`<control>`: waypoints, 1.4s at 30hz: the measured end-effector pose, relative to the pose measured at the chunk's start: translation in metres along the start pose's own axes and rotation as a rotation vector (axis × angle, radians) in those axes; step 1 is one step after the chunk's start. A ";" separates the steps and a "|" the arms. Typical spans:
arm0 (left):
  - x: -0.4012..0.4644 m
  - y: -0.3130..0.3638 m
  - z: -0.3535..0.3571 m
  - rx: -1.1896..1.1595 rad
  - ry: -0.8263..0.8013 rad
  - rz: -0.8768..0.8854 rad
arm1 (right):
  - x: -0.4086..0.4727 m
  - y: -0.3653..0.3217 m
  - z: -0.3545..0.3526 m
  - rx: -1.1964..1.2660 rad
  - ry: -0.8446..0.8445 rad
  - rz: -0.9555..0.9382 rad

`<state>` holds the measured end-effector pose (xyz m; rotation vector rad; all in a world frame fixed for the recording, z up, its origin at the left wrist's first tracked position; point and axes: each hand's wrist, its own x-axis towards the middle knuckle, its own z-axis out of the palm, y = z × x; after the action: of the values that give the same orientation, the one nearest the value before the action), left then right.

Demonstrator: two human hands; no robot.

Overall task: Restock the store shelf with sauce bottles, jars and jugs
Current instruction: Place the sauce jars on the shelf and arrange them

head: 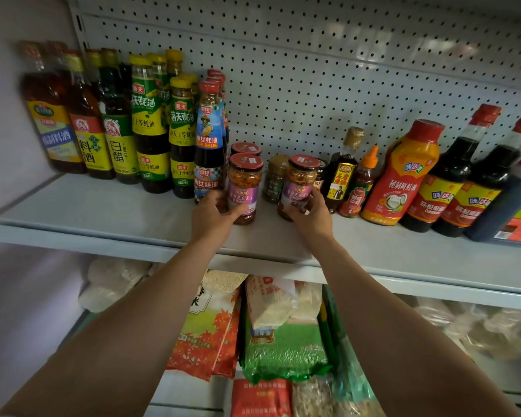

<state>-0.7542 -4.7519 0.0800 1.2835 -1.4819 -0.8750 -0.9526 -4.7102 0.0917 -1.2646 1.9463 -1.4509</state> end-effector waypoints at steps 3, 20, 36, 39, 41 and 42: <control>-0.001 0.000 -0.001 -0.003 -0.006 -0.005 | -0.003 -0.003 0.003 -0.058 0.048 -0.002; -0.023 0.018 -0.053 -0.209 -0.085 0.123 | -0.043 -0.009 0.009 -0.064 -0.058 -0.041; -0.018 0.045 -0.064 0.086 -0.242 0.435 | -0.092 -0.031 0.047 -0.061 -0.221 -0.157; -0.015 0.045 -0.063 0.079 -0.234 0.440 | -0.089 -0.029 0.050 -0.043 -0.221 -0.153; -0.011 0.043 -0.063 0.088 -0.234 0.452 | -0.087 -0.030 0.052 -0.035 -0.223 -0.155; -0.008 0.041 -0.063 0.094 -0.237 0.455 | -0.086 -0.031 0.053 -0.031 -0.227 -0.156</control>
<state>-0.7062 -4.7321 0.1353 0.8701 -1.9240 -0.6745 -0.8563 -4.6685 0.0833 -1.5515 1.7608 -1.2876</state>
